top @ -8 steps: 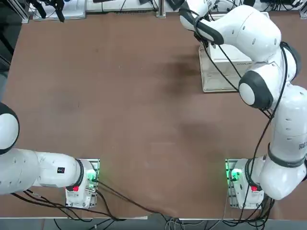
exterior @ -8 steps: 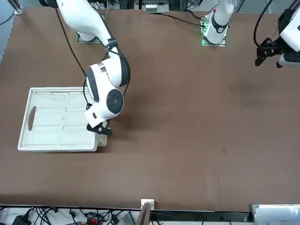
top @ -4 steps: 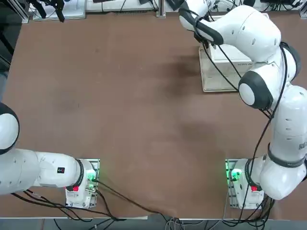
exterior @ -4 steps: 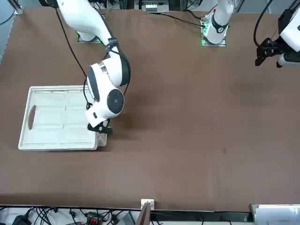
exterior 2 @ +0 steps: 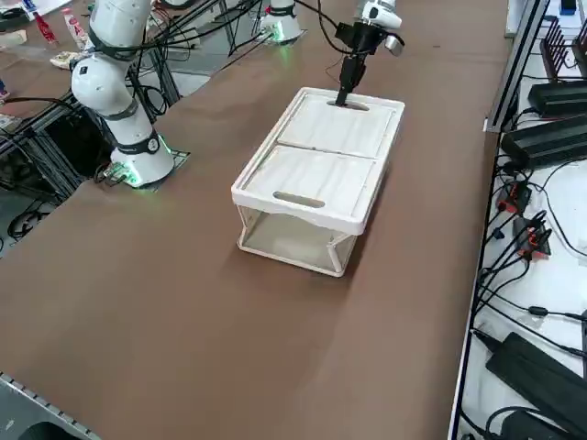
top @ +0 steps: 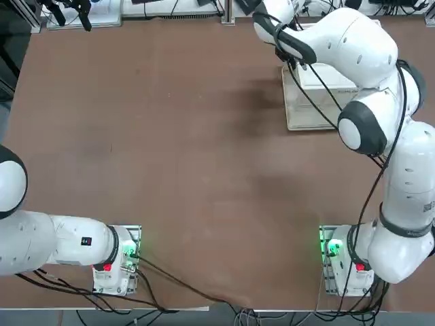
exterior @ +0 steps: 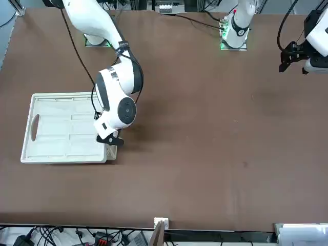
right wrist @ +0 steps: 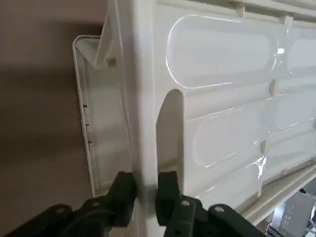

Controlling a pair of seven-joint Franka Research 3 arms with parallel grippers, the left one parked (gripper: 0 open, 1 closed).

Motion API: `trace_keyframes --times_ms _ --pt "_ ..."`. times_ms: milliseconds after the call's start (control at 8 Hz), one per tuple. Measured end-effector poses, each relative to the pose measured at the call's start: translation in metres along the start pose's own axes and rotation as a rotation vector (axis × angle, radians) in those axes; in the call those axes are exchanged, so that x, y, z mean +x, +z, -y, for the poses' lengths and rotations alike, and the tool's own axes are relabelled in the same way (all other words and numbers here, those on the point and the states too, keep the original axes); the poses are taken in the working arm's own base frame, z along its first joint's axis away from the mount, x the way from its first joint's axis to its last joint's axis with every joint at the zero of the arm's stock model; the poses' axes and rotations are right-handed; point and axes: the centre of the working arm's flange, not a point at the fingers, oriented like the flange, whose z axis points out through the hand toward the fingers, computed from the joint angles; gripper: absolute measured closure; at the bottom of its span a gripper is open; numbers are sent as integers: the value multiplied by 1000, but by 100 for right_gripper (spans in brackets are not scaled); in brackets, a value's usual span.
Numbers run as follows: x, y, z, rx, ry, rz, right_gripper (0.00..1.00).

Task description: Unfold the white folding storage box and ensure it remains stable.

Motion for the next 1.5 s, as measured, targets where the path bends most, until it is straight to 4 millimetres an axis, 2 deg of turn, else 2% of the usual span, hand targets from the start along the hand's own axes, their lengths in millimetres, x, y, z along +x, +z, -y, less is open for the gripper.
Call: trace_keyframes --times_ms 625,1500 --pt "0 -1 0 1 -39 0 74" --pt "0 -7 -2 -7 32 -14 74"
